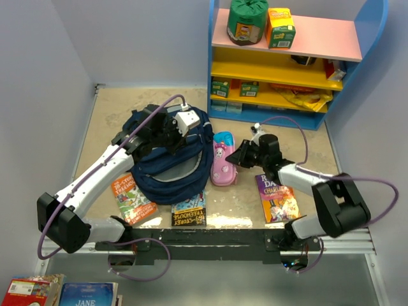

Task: Pack the student bag
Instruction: Pick up the stationery from the center of the board, then place the stationery in the student bag.

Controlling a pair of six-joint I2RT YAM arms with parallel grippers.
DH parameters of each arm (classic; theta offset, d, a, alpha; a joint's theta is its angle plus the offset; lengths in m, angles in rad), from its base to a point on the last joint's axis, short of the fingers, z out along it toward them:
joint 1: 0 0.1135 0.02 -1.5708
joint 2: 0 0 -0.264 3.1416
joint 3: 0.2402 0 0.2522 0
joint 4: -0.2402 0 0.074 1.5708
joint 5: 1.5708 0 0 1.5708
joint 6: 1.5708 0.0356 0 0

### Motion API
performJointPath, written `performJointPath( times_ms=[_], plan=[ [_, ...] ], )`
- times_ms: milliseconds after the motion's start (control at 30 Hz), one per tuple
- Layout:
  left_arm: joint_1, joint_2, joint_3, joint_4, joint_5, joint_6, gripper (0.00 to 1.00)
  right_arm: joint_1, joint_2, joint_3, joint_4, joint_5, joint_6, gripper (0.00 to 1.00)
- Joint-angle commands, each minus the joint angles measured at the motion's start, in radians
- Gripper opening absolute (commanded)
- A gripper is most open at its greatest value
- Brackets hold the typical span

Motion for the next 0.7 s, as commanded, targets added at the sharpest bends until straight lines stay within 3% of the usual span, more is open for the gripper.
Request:
performJointPath(
  times_ms=[0,133,333,667],
  plan=[
    [-0.005,-0.034,0.037,0.088,0.017,-0.008,0.00,-0.013,-0.186,0.069,-0.149,-0.040,-0.123,0.00],
    [-0.005,-0.041,0.024,0.091,0.007,0.000,0.00,-0.023,-0.301,0.095,-0.214,-0.087,-0.084,0.00],
    [-0.005,-0.034,0.058,0.096,0.000,0.009,0.00,0.006,-0.204,0.083,-0.117,-0.328,0.081,0.00],
    [-0.005,-0.016,0.110,0.125,-0.031,-0.022,0.00,0.082,-0.185,0.043,-0.237,-0.354,0.118,0.00]
  ],
)
